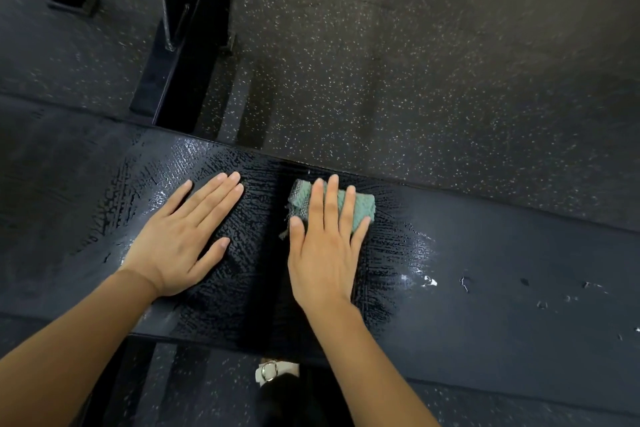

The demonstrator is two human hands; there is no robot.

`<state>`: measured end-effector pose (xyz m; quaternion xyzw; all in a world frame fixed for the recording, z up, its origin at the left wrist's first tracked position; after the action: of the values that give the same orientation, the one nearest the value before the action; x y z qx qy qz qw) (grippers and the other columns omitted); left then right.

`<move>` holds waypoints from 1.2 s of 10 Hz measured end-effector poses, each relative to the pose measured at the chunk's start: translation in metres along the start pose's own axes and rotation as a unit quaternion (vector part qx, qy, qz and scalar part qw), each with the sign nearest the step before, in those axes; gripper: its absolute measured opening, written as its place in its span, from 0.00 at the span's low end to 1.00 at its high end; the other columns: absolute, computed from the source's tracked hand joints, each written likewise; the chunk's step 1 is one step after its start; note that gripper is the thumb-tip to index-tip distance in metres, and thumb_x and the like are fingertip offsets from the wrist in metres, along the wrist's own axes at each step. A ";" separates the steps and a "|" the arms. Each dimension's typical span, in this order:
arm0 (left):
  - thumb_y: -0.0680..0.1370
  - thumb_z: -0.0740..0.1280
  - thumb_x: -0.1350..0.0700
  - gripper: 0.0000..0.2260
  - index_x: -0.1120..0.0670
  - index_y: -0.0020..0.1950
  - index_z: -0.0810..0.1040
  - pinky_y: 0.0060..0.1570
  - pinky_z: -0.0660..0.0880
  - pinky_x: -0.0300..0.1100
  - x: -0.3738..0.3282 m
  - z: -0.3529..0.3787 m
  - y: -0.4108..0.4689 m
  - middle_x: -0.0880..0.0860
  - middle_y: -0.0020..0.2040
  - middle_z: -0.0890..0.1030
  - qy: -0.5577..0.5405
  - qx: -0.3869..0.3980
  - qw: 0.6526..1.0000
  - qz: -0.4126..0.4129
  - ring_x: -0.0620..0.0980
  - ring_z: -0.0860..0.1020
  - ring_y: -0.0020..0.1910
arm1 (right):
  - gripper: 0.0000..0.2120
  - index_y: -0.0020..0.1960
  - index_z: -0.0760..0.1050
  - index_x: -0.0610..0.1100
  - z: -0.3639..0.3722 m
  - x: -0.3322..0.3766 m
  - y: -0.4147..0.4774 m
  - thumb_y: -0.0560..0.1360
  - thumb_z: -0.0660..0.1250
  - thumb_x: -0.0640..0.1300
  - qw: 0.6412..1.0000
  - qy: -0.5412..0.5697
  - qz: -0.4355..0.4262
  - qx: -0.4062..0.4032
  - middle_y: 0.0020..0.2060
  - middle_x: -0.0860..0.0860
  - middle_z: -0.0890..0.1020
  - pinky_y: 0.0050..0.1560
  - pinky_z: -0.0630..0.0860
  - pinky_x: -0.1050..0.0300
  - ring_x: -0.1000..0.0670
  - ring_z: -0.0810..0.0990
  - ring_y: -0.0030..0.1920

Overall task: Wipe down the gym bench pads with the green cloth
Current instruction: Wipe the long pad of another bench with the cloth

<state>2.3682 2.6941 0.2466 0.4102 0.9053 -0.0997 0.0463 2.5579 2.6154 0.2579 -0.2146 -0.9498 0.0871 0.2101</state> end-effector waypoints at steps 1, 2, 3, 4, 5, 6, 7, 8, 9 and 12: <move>0.80 0.52 0.47 0.31 0.57 0.81 0.54 0.77 0.53 0.56 0.000 -0.001 0.001 0.53 0.82 0.54 0.002 0.005 1.000 0.002 0.52 0.55 0.80 | 0.29 0.80 0.38 0.50 -0.005 -0.003 -0.004 0.81 0.39 0.57 1.000 -0.015 -0.024 0.006 0.79 0.53 0.39 0.75 0.33 0.43 0.49 0.34 0.78; 0.80 0.52 0.47 0.31 0.57 0.81 0.54 0.76 0.53 0.56 -0.001 -0.001 0.001 0.53 0.82 0.54 0.004 0.005 1.000 -0.002 0.52 0.55 0.80 | 0.28 0.80 0.43 0.49 -0.002 -0.010 -0.027 0.82 0.43 0.55 0.997 -0.052 -0.053 0.006 0.80 0.49 0.44 0.76 0.41 0.41 0.45 0.40 0.79; 0.80 0.52 0.47 0.31 0.57 0.81 0.54 0.76 0.53 0.56 0.000 -0.002 0.001 0.53 0.82 0.54 0.005 0.004 1.000 0.000 0.52 0.55 0.80 | 0.29 0.80 0.52 0.47 0.004 -0.015 -0.059 0.81 0.48 0.54 0.994 -0.078 -0.070 0.012 0.80 0.48 0.51 0.73 0.50 0.39 0.42 0.48 0.79; 0.80 0.51 0.47 0.30 0.57 0.81 0.54 0.76 0.53 0.55 0.000 -0.003 0.001 0.53 0.82 0.54 0.004 0.003 1.000 0.002 0.52 0.55 0.80 | 0.30 0.78 0.58 0.46 0.011 -0.015 -0.090 0.78 0.53 0.55 0.990 -0.097 -0.094 0.028 0.79 0.47 0.56 0.70 0.56 0.38 0.40 0.56 0.78; 0.80 0.51 0.46 0.31 0.57 0.81 0.54 0.76 0.53 0.56 -0.001 -0.002 0.001 0.53 0.82 0.54 0.002 0.002 1.000 -0.001 0.52 0.55 0.80 | 0.31 0.77 0.61 0.46 0.018 -0.016 -0.101 0.77 0.55 0.55 0.988 -0.113 -0.103 0.038 0.78 0.48 0.59 0.69 0.57 0.37 0.40 0.58 0.77; 0.80 0.51 0.47 0.31 0.57 0.81 0.54 0.76 0.54 0.56 0.000 -0.003 0.001 0.53 0.82 0.54 0.002 0.005 1.000 -0.001 0.52 0.55 0.80 | 0.31 0.78 0.59 0.45 0.015 -0.012 -0.088 0.78 0.54 0.55 0.988 -0.107 -0.108 0.040 0.79 0.49 0.58 0.70 0.56 0.37 0.40 0.57 0.77; 0.80 0.52 0.47 0.31 0.57 0.81 0.53 0.76 0.54 0.56 0.000 -0.002 0.002 0.53 0.82 0.54 0.000 0.004 1.000 0.000 0.52 0.55 0.80 | 0.30 0.79 0.57 0.46 0.010 -0.008 -0.068 0.79 0.52 0.55 0.988 -0.090 -0.117 0.033 0.79 0.50 0.56 0.71 0.54 0.38 0.41 0.54 0.78; 0.80 0.51 0.46 0.30 0.57 0.81 0.53 0.76 0.53 0.56 0.000 -0.002 0.000 0.53 0.82 0.54 -0.001 0.001 1.000 -0.003 0.52 0.54 0.80 | 0.30 0.79 0.54 0.46 0.005 -0.006 -0.045 0.80 0.51 0.55 0.986 -0.087 -0.140 0.026 0.79 0.50 0.55 0.72 0.52 0.38 0.42 0.51 0.79; 0.80 0.51 0.46 0.30 0.57 0.81 0.53 0.76 0.53 0.55 0.000 -0.003 0.001 0.53 0.82 0.54 0.001 0.000 1.000 -0.003 0.51 0.54 0.80 | 0.30 0.80 0.53 0.46 0.003 -0.003 -0.008 0.80 0.48 0.55 0.985 -0.093 -0.142 0.015 0.79 0.50 0.53 0.74 0.47 0.39 0.43 0.48 0.79; 0.80 0.52 0.47 0.30 0.57 0.81 0.54 0.77 0.53 0.55 -0.001 -0.003 0.001 0.53 0.82 0.55 0.005 -0.002 1.000 -0.003 0.51 0.54 0.80 | 0.29 0.80 0.49 0.48 -0.005 -0.002 0.016 0.81 0.42 0.56 0.991 -0.067 -0.114 0.008 0.80 0.52 0.48 0.77 0.44 0.39 0.45 0.43 0.79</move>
<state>2.3693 2.6948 0.2499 0.4077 0.9071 -0.0962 0.0426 2.5675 2.6289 0.2579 -0.0968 -0.9793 0.0842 0.1564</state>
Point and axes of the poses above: each hand's wrist, its own y-axis towards the middle knuckle, its own z-axis out of the palm, x = y × z, the point moved 3 cm from there along y, towards the middle knuckle
